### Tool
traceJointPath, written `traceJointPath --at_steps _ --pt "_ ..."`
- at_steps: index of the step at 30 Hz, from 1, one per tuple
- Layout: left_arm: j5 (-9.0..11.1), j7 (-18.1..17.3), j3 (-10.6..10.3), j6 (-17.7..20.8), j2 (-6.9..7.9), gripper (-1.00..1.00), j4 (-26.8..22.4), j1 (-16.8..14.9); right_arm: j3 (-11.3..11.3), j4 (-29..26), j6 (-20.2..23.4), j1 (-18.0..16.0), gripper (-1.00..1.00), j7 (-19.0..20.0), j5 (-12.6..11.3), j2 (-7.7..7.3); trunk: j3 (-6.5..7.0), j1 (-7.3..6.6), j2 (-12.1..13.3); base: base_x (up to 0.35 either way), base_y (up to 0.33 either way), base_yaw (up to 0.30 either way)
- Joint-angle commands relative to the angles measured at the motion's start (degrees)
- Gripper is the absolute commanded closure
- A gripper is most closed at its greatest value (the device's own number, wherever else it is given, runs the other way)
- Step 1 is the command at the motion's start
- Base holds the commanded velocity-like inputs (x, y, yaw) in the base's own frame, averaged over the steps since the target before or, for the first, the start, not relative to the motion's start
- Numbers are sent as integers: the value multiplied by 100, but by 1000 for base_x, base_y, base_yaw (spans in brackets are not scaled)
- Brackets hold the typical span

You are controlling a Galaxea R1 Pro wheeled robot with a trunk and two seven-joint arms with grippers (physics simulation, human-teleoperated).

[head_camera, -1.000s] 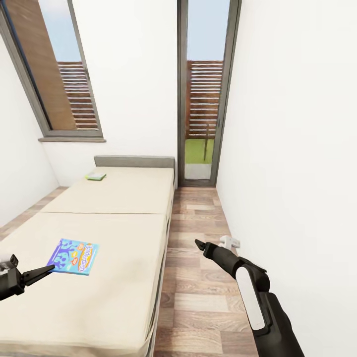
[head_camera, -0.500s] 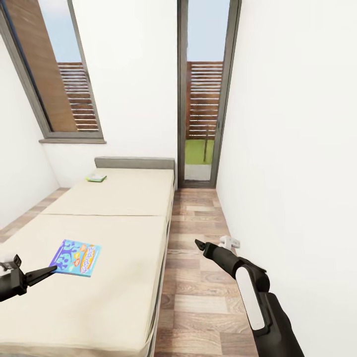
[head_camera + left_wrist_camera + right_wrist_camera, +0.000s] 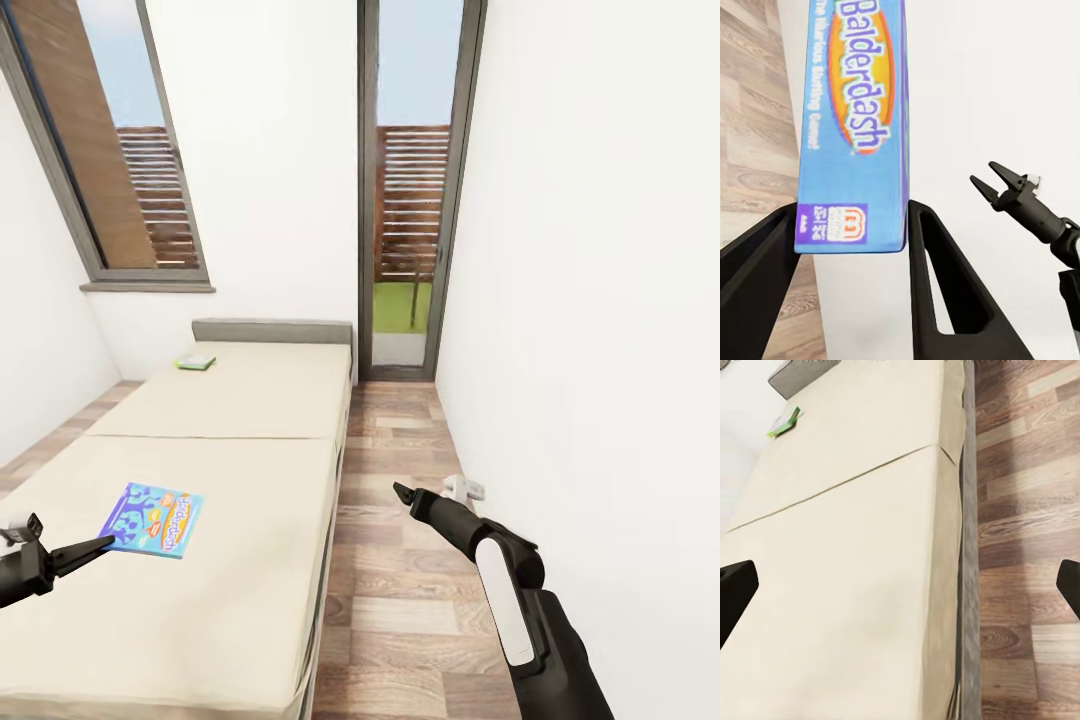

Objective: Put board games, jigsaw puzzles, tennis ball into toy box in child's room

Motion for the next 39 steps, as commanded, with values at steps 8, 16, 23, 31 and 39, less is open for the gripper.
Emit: traceJointPath --at_steps 8,16,23,31,39 --pt "-10 -27 1 52 1 100 -1 -3 -23 9 28 -4 -100 19 -5 6 138 -176 318 0 0 12" --pt "-9 -27 1 37 -7 100 -1 -3 -24 9 25 -4 -100 20 -5 6 288 -352 639 0 0 131" --pt "-9 -27 -4 34 -10 100 -1 -3 -32 9 25 -4 -100 22 -5 6 445 -506 920 0 0 233" --pt "-9 -27 -34 34 -7 100 -1 -5 -41 9 25 -4 -100 25 -5 6 605 -681 1241 0 0 119" --pt "-9 -27 -34 33 -15 100 -1 -8 -41 23 25 -4 -100 28 -5 6 748 -857 1562 0 0 2"
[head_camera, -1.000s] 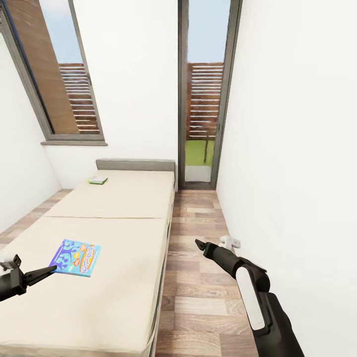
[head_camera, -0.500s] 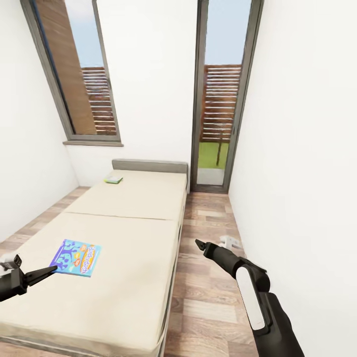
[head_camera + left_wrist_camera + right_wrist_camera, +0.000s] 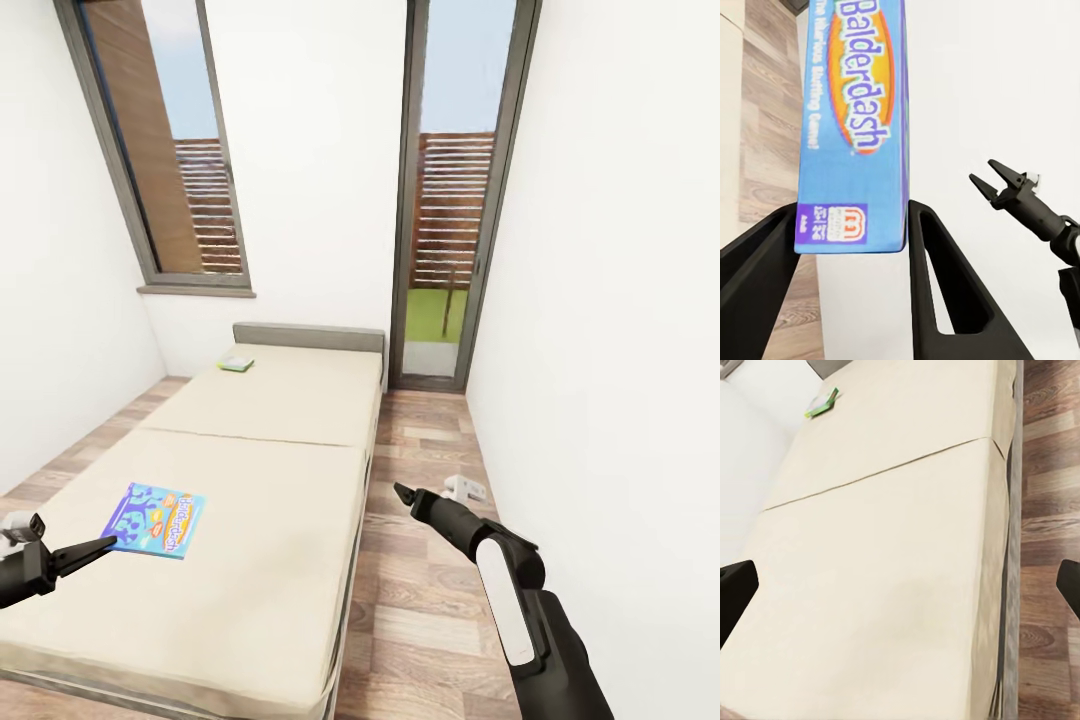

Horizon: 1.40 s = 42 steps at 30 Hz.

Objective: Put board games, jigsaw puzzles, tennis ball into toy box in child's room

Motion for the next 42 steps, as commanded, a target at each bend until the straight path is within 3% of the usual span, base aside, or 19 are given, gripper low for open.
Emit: traceJointPath --at_steps 1,25,37,42 --pt "-9 -27 1 62 1 100 1 -5 -16 -7 33 -4 -100 20 -2 6 11 -22 36 0 0 0" --pt "-9 -27 -116 54 0 100 1 -7 1 -2 -27 -4 -100 11 -2 6 442 -549 999 0 0 10" --pt "-8 -27 -157 54 3 100 1 -6 14 4 -118 -4 -100 -9 3 6 697 -812 1480 0 0 207" --pt "-1 -27 -158 60 2 100 1 -7 16 5 -167 -4 -100 -14 6 6 719 -812 1480 0 0 246"
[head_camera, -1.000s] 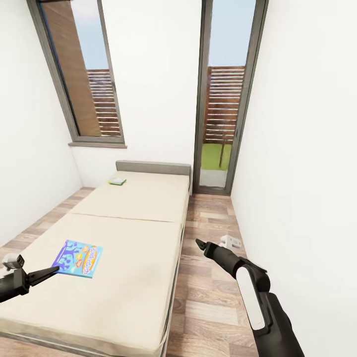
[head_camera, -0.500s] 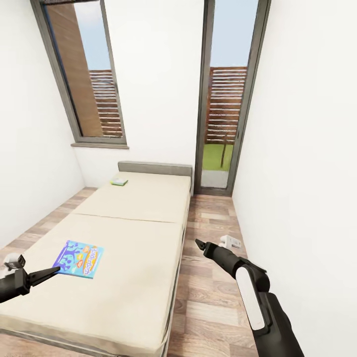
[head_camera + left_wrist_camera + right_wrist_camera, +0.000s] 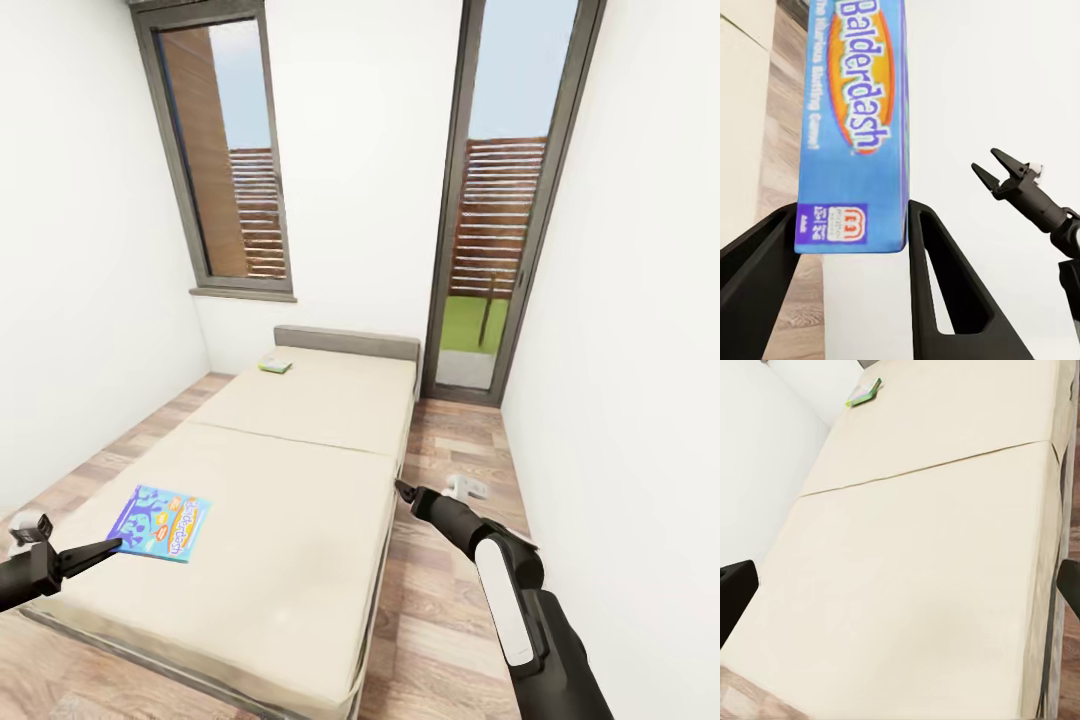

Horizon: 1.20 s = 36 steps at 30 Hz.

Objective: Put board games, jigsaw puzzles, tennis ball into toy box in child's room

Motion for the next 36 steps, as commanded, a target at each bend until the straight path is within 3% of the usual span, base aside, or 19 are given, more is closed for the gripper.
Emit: traceJointPath --at_steps 1,23,36 --pt "-1 -27 0 67 3 100 1 -7 -13 -6 30 -4 -100 16 -5 5 -5 2 -8 0 0 246" --pt "1 -27 7 39 -14 100 10 -3 -8 24 32 -4 -100 16 -5 5 92 2 -8 -7 6 246" --pt "18 -27 52 27 -52 100 11 0 -3 31 25 -4 -100 16 -5 5 149 2 -8 -27 237 246"
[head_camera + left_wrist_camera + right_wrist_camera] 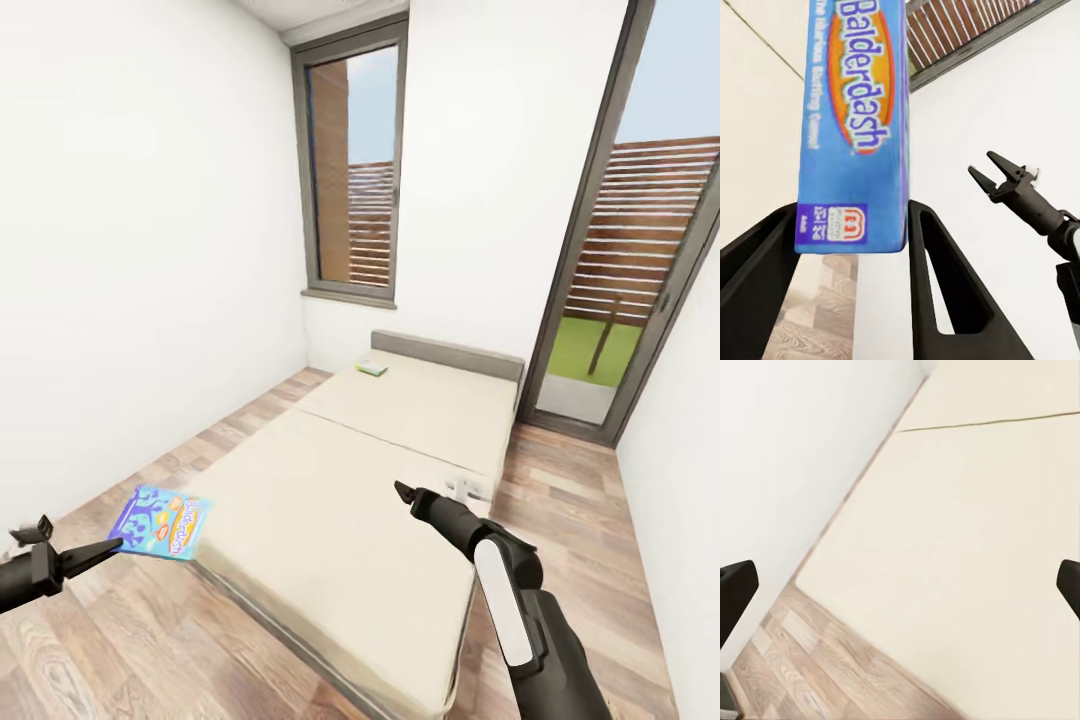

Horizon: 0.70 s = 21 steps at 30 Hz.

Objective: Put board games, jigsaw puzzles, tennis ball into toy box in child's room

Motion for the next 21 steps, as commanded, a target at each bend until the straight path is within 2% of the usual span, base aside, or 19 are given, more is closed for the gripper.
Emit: traceJointPath --at_steps 1,21 --pt "8 -26 0 58 0 100 3 -6 -13 -7 33 -4 -100 17 -1 6 -6 3 -9 41 283 246" --pt "-13 -26 -40 58 -2 100 24 -8 -13 -9 29 -4 -100 17 5 6 83 3 -9 103 284 246"
